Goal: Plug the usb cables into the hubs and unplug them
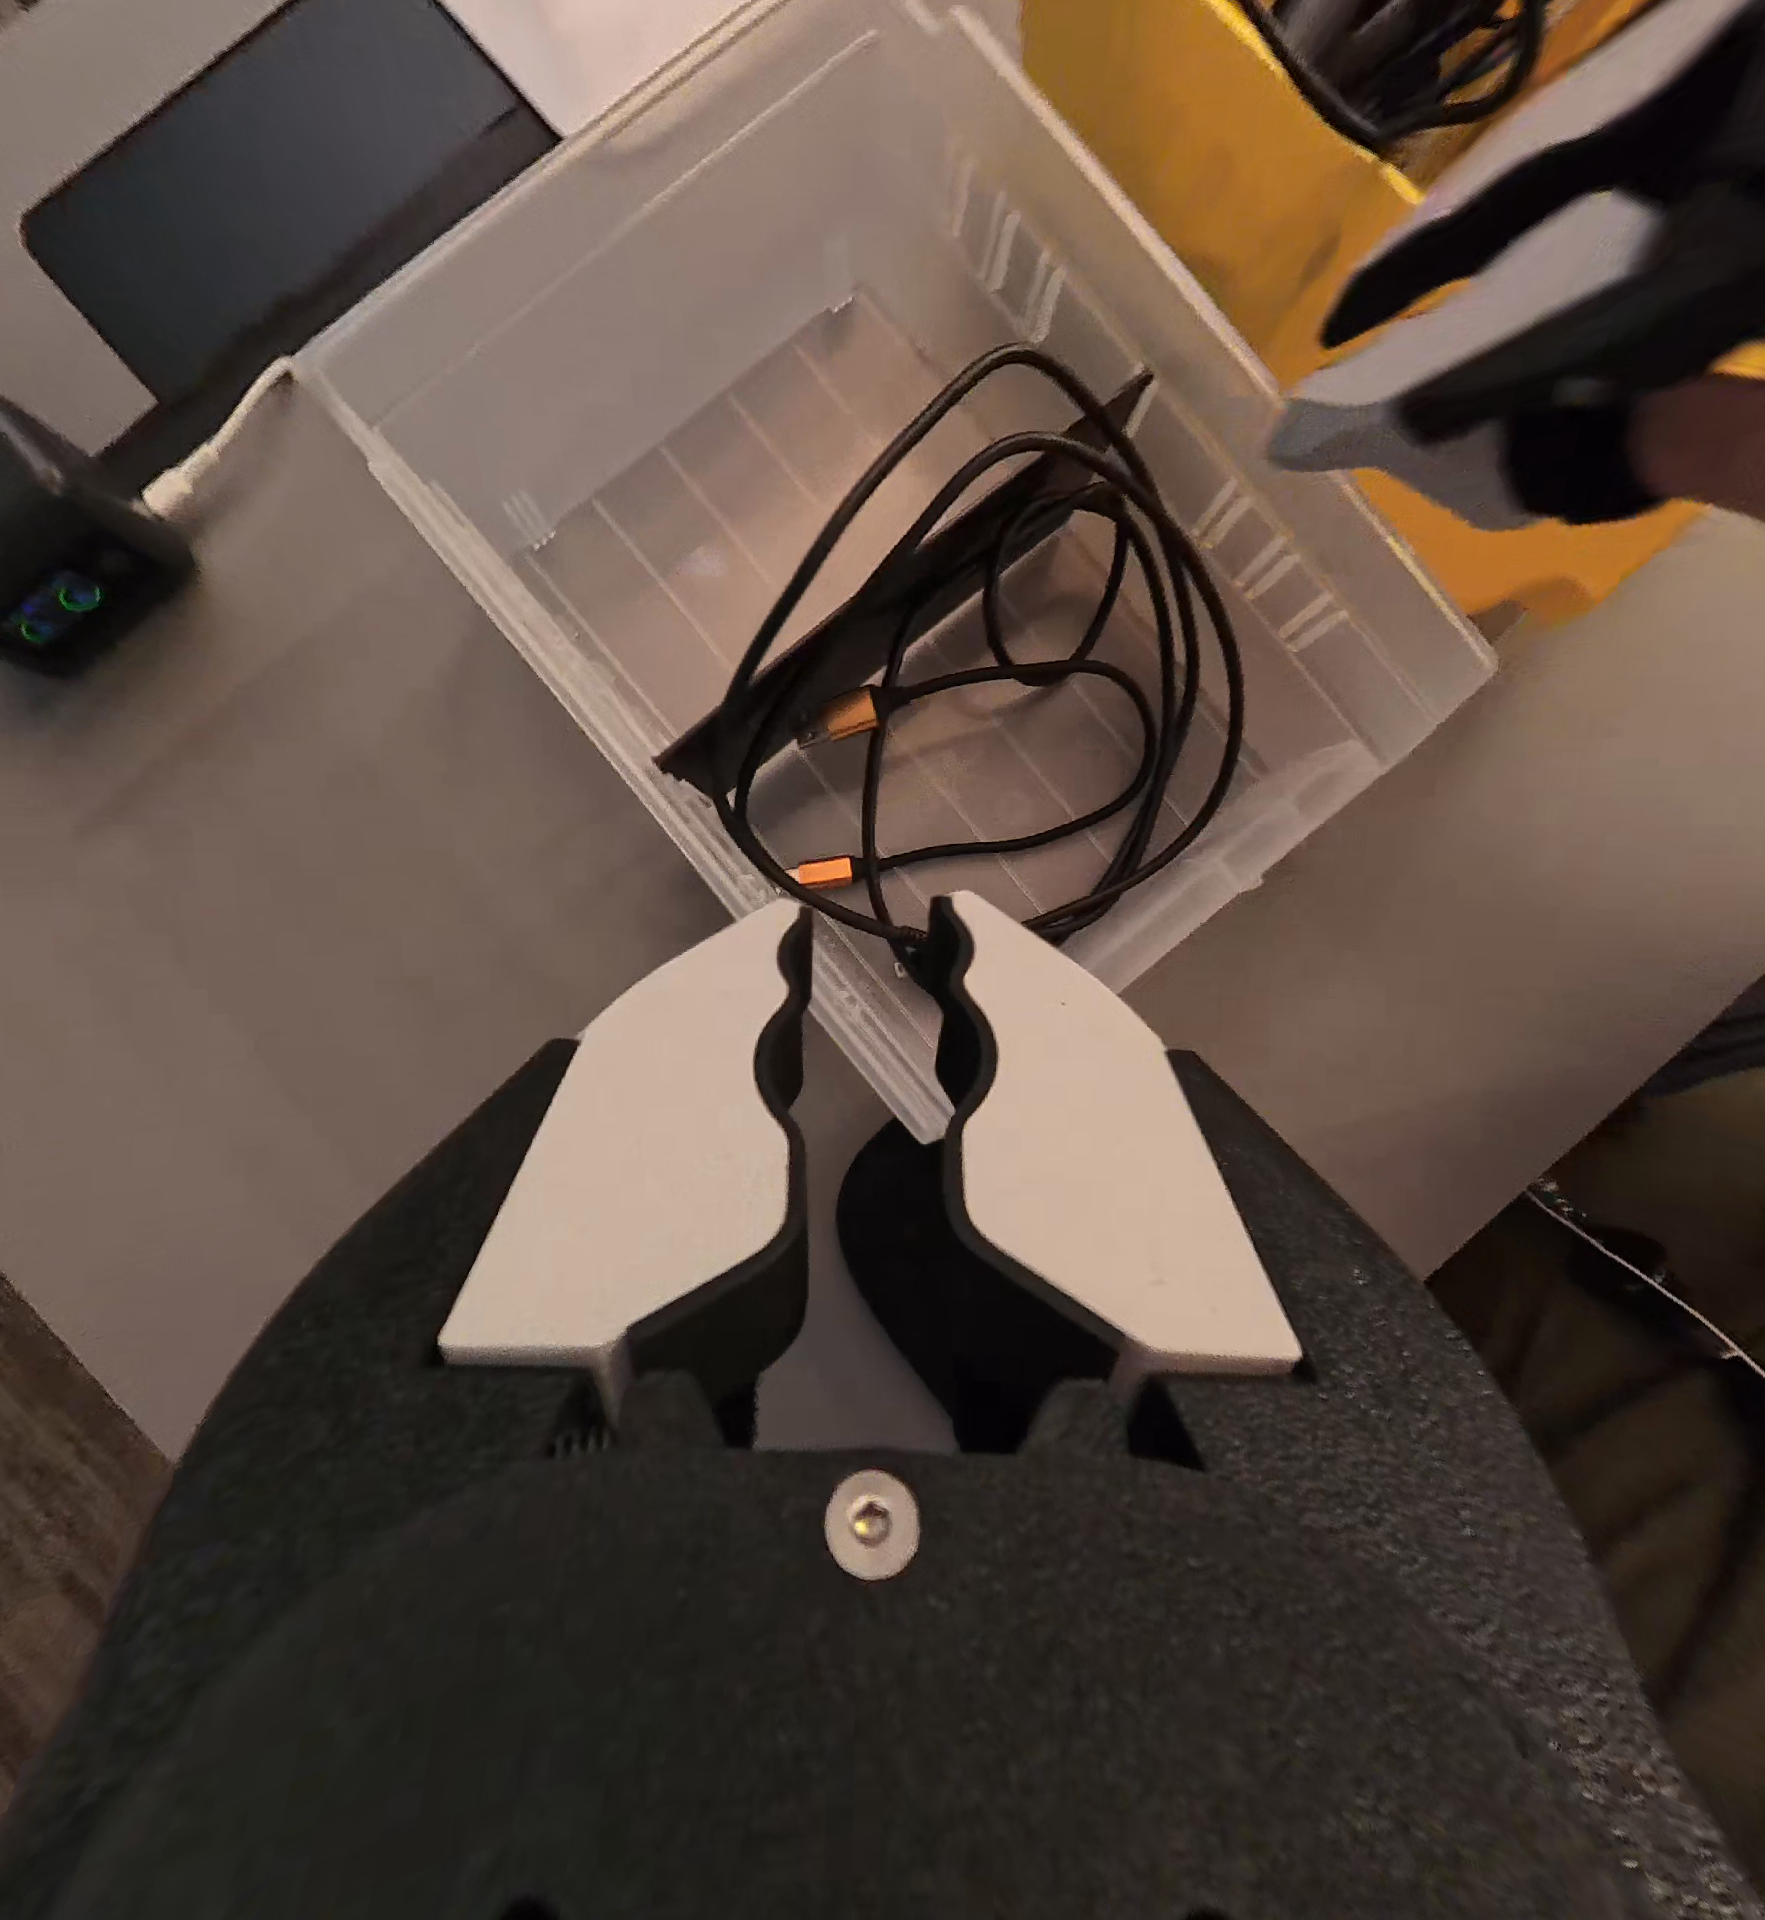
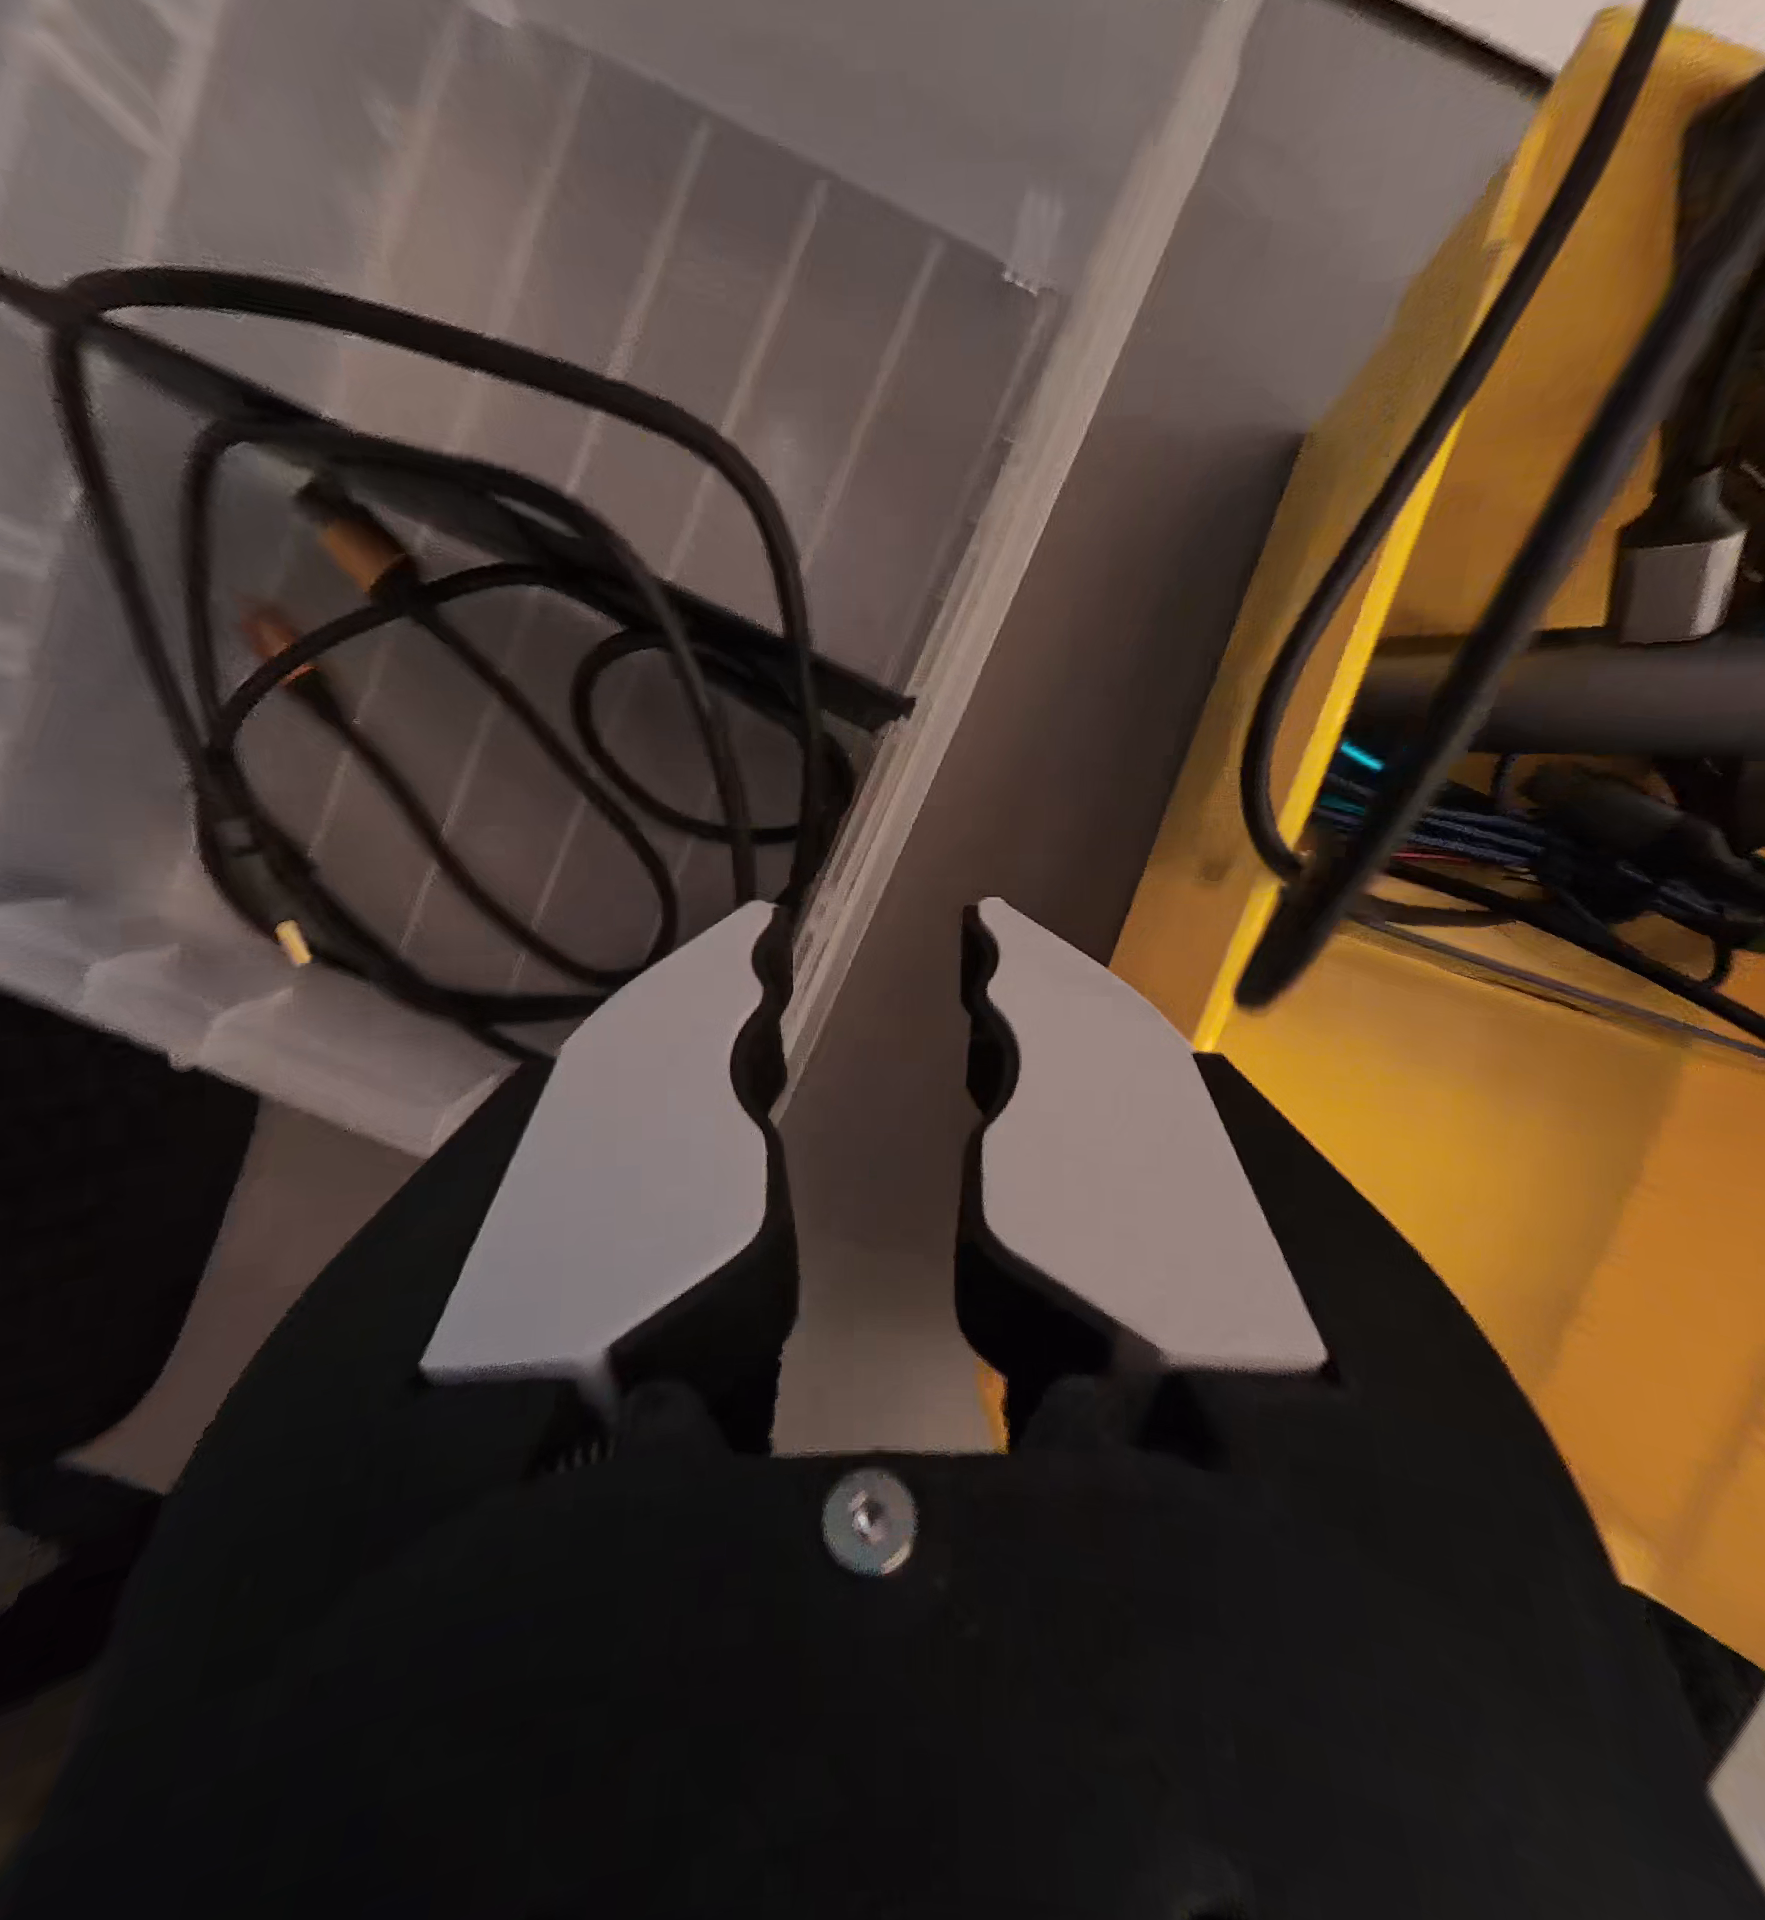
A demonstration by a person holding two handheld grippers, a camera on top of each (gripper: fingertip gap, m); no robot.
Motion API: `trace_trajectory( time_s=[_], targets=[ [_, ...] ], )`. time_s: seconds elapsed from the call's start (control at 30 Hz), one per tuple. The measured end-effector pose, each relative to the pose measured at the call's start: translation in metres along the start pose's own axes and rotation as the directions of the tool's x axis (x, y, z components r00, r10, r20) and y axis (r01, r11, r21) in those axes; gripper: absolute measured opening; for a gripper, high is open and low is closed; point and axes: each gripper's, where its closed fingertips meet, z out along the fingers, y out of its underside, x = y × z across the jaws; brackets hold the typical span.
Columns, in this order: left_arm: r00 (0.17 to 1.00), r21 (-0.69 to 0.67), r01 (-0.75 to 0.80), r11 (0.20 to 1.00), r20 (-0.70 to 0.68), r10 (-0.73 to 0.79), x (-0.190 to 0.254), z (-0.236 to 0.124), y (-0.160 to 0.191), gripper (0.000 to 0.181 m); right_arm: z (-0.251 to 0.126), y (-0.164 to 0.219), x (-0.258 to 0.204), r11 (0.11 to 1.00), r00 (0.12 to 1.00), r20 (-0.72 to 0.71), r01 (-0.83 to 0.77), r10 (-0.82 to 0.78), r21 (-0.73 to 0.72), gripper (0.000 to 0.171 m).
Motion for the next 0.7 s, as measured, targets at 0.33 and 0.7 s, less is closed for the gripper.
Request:
trace_trajectory(
  time_s=[0.33, 0.7],
  targets=[
    [0.997, 0.067, -0.079, 0.995, 0.007, 0.078, 0.014, -0.015, -0.008, 0.02, 0.055, 0.01, -0.003, 0.97, 0.991, 0.013, -0.13, 0.136, -0.205, 0.011],
    [0.997, 0.077, -0.072, 0.994, 0.017, 0.071, 0.008, -0.013, -0.01, 0.019, 0.069, 0.012, -0.009, 0.932, 0.963, 0.069, -0.232, 0.261, -0.277, 0.007]
  ],
)
